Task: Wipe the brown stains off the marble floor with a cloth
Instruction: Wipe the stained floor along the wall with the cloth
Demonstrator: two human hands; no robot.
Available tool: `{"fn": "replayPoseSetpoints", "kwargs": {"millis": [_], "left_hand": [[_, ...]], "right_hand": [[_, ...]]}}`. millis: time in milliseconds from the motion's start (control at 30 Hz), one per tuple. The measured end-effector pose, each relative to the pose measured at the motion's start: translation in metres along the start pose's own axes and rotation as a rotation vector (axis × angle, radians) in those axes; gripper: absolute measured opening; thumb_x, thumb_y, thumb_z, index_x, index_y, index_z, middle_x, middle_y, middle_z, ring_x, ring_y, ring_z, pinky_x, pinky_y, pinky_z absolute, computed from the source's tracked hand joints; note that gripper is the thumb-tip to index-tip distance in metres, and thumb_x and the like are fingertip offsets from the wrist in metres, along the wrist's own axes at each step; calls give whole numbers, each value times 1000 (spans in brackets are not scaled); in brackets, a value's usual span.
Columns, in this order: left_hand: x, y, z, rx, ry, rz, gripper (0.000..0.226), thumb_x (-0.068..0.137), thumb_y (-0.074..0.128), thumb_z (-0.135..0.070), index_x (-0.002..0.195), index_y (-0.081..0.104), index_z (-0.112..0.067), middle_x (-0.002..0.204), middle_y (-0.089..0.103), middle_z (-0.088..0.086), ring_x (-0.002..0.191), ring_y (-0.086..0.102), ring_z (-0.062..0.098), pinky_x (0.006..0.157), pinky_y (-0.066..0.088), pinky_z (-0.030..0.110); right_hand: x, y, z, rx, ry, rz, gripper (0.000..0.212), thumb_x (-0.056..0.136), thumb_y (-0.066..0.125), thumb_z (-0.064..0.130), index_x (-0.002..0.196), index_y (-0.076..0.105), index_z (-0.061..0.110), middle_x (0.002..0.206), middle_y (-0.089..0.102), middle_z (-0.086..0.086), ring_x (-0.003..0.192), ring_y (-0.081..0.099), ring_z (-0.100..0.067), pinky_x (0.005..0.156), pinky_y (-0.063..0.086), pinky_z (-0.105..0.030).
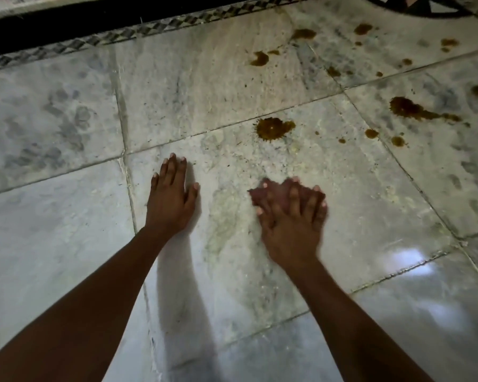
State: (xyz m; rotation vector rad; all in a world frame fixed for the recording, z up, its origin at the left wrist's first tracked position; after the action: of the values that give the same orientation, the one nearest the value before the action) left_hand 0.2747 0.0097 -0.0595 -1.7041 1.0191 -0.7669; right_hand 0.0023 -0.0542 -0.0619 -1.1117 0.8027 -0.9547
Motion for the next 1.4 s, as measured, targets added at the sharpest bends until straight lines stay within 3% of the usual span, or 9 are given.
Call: {"fn": "replayPoseSetpoints", "kwargs": {"millis": [67,167,300,400,633,833,1067,1267,1400], "left_hand": [[25,1,-7,-7,14,-9,75,107,32,-50,170,18,-12,179,9,10,166,12,30,132,14,53],[69,4,-14,12,51,-31,73,110,37,-49,170,18,-11,179,10,12,165,14,31,132,15,53],[124,7,-10,57,64,-37,76,108,33,-52,170,17,-11,179,10,13,165,13,33,131,14,54],[138,11,-1,38,-7,-74,75,107,30,-52,168,22,-10,177,16,15,164,16,33,131,15,56],[134,6,-5,58,-120,-183,64,105,32,-40,158,43,-5,169,37,18,158,33,33,128,21,60],[139,8,-3,89,-132,-164,63,107,31,-39,158,42,-5,170,36,17,159,32,33,128,24,59],[140,2,-4,75,-157,-166,61,107,30,-37,159,43,-9,172,34,13,159,33,31,127,26,58],[139,6,2,104,-212,-159,58,107,34,-35,163,39,-20,175,27,10,163,22,29,128,22,59],[139,7,4,69,-224,-128,63,104,29,-38,164,36,-22,177,23,8,164,20,27,129,19,60]], "right_hand": [[-22,10,32,-10,-299,-12,54,107,36,58,162,34,52,177,25,-8,160,19,-52,124,22,-71],[-61,4,28,-7,-524,21,55,107,39,65,160,25,63,178,22,6,165,16,-34,126,23,-66],[-4,-5,-29,-68,-221,-32,61,106,29,66,161,5,64,179,17,4,165,17,-36,127,19,-67],[63,-4,-24,-34,14,-42,58,107,30,65,163,15,59,178,20,-6,163,16,-45,128,12,-68],[13,-4,10,-86,-509,89,58,106,38,65,161,18,63,180,14,6,166,6,-35,127,21,-66],[97,-2,-19,-50,127,-15,67,104,24,70,163,-7,58,180,9,-6,164,2,-46,127,9,-72],[78,5,63,-104,-408,103,63,104,41,67,161,16,63,180,10,3,166,2,-39,125,20,-70],[161,7,44,-65,61,-9,64,103,29,68,165,16,55,177,23,-9,163,10,-48,127,10,-71],[194,23,120,-79,-232,66,59,107,25,68,162,7,61,181,7,-3,165,-3,-42,129,2,-68]]}}
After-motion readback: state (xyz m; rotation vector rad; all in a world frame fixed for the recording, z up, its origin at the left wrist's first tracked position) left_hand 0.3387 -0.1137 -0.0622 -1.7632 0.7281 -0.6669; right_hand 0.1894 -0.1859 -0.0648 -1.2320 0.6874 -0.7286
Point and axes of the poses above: each hand's wrist, its own x-axis towards the middle knuckle, its own y-axis out of the palm, z = x × y, the point moved 5 cm from there along x, towards the middle knuckle
